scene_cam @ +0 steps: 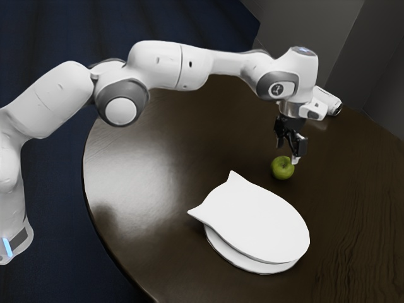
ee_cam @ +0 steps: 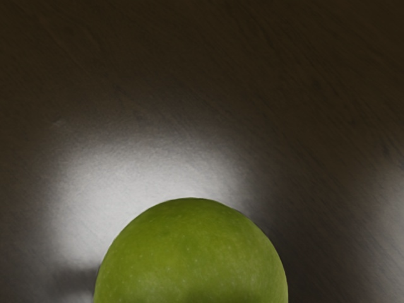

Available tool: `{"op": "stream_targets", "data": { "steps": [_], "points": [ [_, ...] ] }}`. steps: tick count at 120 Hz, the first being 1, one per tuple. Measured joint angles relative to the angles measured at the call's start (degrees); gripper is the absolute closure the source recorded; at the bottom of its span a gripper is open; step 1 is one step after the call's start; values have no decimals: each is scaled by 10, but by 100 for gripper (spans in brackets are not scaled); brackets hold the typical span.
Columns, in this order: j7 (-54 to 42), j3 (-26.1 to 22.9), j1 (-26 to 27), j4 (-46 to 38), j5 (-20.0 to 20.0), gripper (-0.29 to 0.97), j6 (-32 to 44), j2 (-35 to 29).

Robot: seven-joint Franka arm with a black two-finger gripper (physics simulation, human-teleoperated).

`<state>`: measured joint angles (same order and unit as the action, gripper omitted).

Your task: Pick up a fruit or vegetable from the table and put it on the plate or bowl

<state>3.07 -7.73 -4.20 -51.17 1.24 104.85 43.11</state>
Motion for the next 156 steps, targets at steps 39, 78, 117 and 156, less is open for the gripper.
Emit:
{"op": "stream_targets", "data": {
  "steps": [39, 78, 117, 156],
  "points": [
    [-5, 0, -3, -2, 3, 0, 7, 16],
    [-8, 0, -5, -4, 8, 0, 15, 36],
    [-8, 1, -5, -4, 12, 23, 25, 47],
    [0, 5, -4, -4, -6, 50, 28, 22]
  ]
}}
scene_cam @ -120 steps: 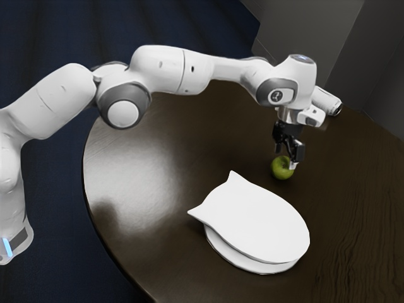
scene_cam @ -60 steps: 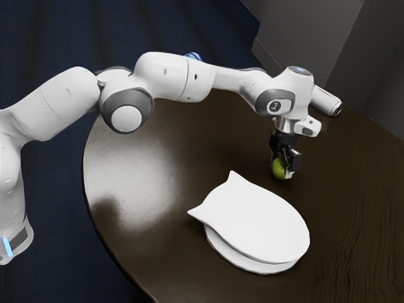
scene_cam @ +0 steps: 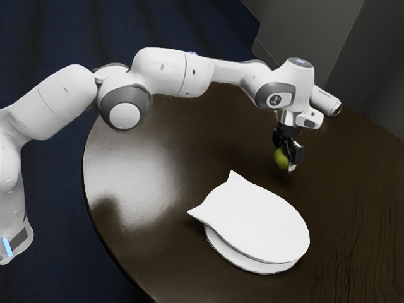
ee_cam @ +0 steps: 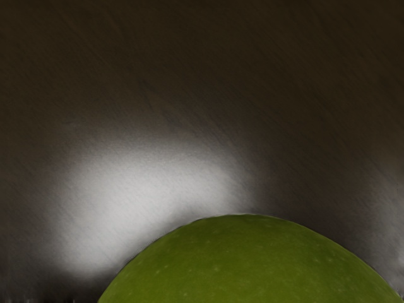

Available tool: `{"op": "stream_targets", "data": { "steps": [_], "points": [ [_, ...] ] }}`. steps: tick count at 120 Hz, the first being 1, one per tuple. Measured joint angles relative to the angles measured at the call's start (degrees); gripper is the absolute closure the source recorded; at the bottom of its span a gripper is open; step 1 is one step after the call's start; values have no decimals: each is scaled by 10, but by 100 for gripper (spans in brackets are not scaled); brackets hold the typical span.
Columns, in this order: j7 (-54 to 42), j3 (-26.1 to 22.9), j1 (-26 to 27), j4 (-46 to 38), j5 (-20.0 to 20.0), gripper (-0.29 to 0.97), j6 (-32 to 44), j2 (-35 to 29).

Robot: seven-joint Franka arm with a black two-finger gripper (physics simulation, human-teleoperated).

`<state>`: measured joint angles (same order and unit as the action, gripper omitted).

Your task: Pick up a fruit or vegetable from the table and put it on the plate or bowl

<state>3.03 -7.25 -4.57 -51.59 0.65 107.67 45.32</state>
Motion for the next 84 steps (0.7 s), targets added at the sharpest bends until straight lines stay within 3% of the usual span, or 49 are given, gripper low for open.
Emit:
{"op": "stream_targets", "data": {
  "steps": [18, 54, 84],
  "points": [
    [7, 0, 5, -8, -11, 53, -27, -58],
    [17, -2, 42, -218, -15, 55, -121, -291],
    [31, -5, 98, -319, -9, 56, -142, -375]
  ]
}}
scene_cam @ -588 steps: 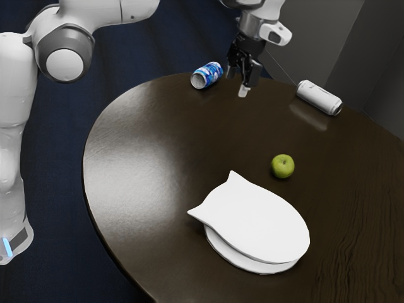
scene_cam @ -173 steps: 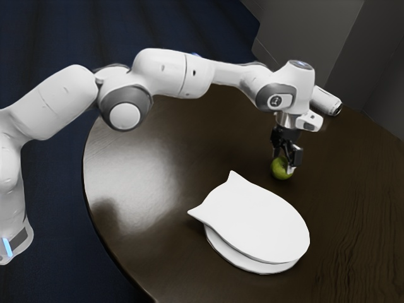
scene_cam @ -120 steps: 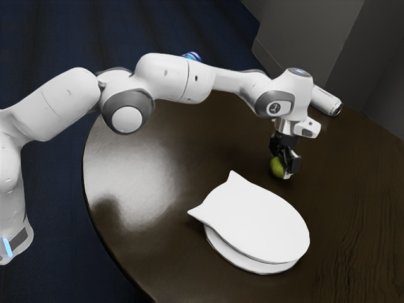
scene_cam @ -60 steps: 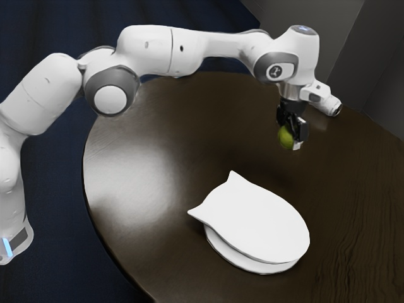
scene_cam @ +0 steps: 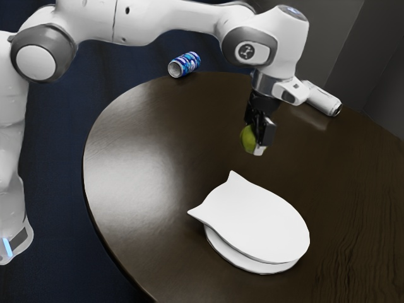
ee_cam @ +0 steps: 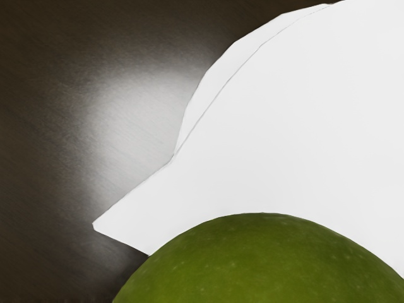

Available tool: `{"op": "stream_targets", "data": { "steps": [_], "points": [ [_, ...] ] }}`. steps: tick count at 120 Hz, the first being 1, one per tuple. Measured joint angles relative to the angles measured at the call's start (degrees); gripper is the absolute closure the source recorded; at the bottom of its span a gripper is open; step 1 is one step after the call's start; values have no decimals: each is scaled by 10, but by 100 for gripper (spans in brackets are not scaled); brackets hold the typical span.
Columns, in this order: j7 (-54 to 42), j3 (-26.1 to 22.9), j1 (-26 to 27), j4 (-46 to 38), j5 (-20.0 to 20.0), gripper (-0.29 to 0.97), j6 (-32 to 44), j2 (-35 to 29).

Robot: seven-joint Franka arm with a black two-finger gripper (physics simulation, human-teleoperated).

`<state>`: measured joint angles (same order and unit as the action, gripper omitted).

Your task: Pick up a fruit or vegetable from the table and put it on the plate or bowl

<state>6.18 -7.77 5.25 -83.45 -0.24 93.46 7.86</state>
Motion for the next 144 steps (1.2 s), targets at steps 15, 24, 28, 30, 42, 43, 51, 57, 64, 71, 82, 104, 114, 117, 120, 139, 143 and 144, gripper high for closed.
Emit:
{"op": "stream_targets", "data": {
  "steps": [15, 24, 28, 30, 42, 43, 51, 57, 64, 71, 82, 104, 114, 117, 120, 139, 143, 144],
  "points": [
    [7, -1, 36, -6, 1, 56, -3, 0],
    [11, -1, 40, -7, 1, 56, -4, 1],
    [12, -1, 41, -7, 1, 56, -4, 1],
    [13, -1, 41, -7, 2, 56, -4, 1],
    [17, -1, 55, -7, 2, 56, -5, 1],
    [17, -1, 57, -7, 2, 56, -5, 1],
    [20, -1, 72, -7, 3, 56, -6, 1],
    [21, -1, 79, -7, 3, 56, -6, 1],
    [23, -1, 82, -7, 3, 56, -6, 1],
    [24, -1, 81, -7, 3, 56, -7, 1],
    [26, -1, 80, -7, 4, 55, -7, 1],
    [33, 0, 90, -7, 13, 29, -6, 3],
    [37, 0, 91, -6, 22, 19, -5, 3],
    [38, 1, 92, -6, 24, 16, -5, 3],
    [39, 1, 91, -6, 26, 13, -4, 3],
    [44, 1, 91, -5, 31, 4, -2, 3],
    [45, 0, 91, -5, 32, 3, -1, 3],
    [46, 0, 91, -5, 32, 3, -1, 3]
  ]
}}
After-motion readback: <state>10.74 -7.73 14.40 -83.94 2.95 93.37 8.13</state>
